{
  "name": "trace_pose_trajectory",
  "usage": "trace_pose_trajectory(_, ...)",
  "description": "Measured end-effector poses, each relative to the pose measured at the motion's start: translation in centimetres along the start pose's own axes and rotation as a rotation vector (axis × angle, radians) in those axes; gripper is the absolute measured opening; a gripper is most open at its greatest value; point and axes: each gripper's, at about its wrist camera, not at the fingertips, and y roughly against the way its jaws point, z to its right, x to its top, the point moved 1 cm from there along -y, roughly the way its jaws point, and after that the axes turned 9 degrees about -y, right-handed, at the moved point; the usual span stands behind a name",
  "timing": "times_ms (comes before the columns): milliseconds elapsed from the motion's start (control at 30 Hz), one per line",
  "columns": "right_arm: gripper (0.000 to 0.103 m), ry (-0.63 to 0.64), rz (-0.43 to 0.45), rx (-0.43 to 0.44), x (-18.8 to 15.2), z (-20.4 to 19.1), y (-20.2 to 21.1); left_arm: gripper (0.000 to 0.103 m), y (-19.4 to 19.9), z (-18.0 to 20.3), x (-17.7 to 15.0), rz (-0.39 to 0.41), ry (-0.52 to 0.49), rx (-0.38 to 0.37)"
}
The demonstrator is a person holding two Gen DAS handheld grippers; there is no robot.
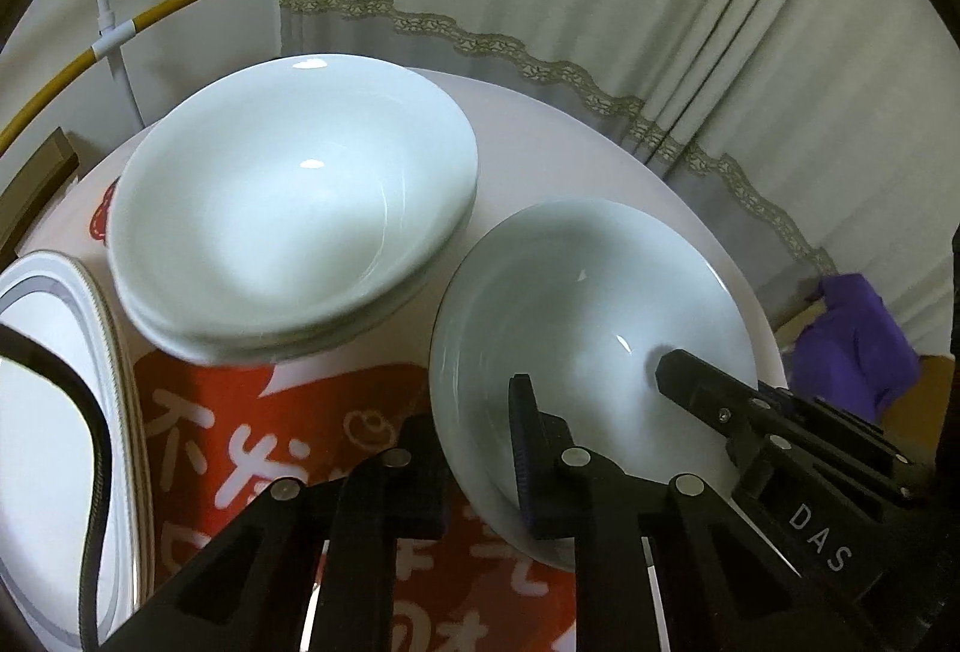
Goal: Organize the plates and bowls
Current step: 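Close both grippers on the rim of the single white bowl, then lift the white bowl off the table with both grippers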
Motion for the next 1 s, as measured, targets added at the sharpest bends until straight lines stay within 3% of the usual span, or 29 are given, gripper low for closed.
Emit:
trace_pose_trajectory(333,0.01,0.024,0.053,-0.002,-2.2,-1.5,5.3,0.013,6.5,-0.7,-2.2,0.068,-0.028,-0.036)
trace_pose_trajectory(633,0.01,0.08,0.14,0.0,-1.6,-5.4,10.7,0.013,13.2,-4.4,-3.7,0.149,-0.012,-0.065)
trace_pose_trajectory(1000,0.011,0.119,0.13,0.041,0.6,-10.1,8.6,0.012,15.7,-10.3,-1.7,0.176,0.022,0.009)
